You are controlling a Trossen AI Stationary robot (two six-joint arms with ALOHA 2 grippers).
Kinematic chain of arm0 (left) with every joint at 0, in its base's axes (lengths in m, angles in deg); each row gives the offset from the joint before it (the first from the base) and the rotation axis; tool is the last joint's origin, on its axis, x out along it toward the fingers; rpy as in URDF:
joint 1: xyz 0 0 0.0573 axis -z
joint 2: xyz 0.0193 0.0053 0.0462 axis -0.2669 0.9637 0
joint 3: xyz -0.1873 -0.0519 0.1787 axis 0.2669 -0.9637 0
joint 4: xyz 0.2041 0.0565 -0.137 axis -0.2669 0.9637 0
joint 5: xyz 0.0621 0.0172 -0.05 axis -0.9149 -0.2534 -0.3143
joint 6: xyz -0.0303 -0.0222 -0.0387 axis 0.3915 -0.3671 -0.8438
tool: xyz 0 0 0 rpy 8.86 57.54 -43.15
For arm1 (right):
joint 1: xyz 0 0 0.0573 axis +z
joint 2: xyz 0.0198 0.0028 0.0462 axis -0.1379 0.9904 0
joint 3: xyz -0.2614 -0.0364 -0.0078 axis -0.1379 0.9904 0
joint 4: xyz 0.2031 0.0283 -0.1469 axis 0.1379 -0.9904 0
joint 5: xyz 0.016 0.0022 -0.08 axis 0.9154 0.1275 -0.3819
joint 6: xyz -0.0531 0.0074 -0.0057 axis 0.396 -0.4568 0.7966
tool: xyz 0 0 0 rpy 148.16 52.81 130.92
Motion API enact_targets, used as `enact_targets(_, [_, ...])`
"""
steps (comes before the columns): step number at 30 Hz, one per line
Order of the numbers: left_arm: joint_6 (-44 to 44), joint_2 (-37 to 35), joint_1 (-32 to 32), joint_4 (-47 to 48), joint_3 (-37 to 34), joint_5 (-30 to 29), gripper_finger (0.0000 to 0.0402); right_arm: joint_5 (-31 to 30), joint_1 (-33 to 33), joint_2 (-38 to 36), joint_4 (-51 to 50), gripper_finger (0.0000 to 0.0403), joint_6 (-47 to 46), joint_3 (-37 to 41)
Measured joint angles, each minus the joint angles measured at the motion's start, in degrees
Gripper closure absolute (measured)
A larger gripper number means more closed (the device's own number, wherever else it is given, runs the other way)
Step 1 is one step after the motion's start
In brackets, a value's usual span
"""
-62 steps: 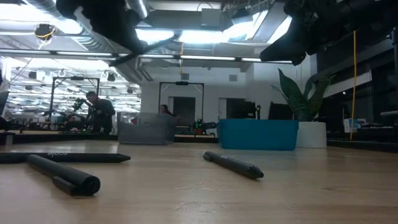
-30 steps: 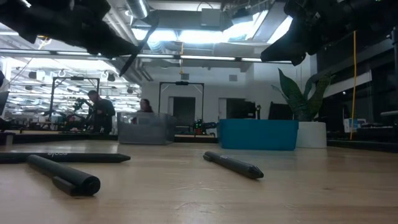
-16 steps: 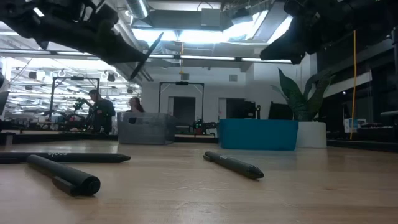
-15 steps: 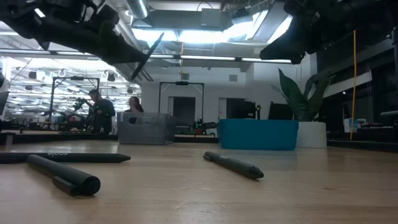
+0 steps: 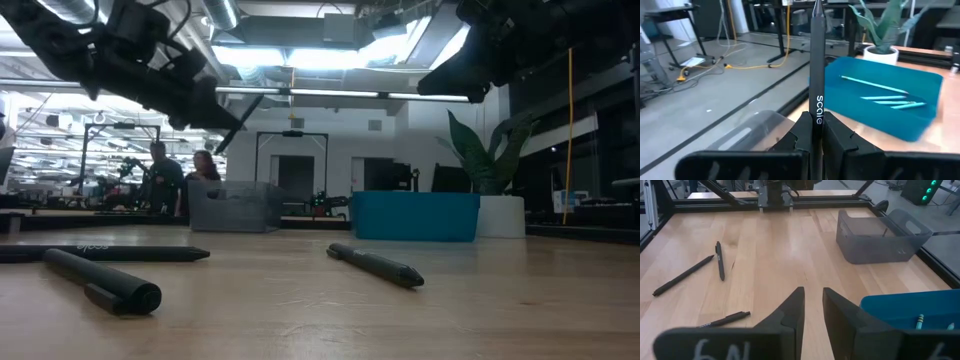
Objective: Sort pens & pencils
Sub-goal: Put the black pen into the black bin
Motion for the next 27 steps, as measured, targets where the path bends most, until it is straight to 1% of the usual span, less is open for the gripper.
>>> enact_targets(5, [-0.12,1.56,-1.07,-0.75,0.02,-0.77,0.0387,-0.01,0.00,0.00,0.01,0.0331,0.24,0.00])
enact_targets(8, [-1.97,1.85,-1.96,0.43,0.02,-0.94,0.0387,-0.01,0.00,0.00,-0.01,0.0331,0.63,0.00])
enact_targets(11, [-3.74,1.89,-2.83,3.00,0.30,0.08,0.0387,-0.01,0.00,0.00,-0.01,0.0331,0.79,0.00])
enact_targets(14, [-4.46,1.91,-3.53,9.99,3.30,1.32,0.0387,-0.01,0.00,0.00,-0.01,0.0331,0.79,0.00])
enact_targets(17, [-4.27,2.04,-3.96,19.26,8.20,1.43,0.0387,-0.01,0.00,0.00,-0.01,0.0331,0.76,0.00])
enact_targets(21, [-4.06,3.45,-4.80,29.15,14.20,1.48,0.0387,-0.01,0.00,0.00,-0.01,0.0331,0.72,0.00])
enact_targets(25, [-4.09,7.44,-6.51,37.28,18.91,3.23,0.0387,-0.01,0.00,0.00,-0.01,0.0331,0.66,0.00])
enact_targets(27, [-4.12,10.18,-7.20,39.14,20.50,4.06,0.0387,-0.01,0.00,0.00,-0.01,0.0331,0.57,0.00])
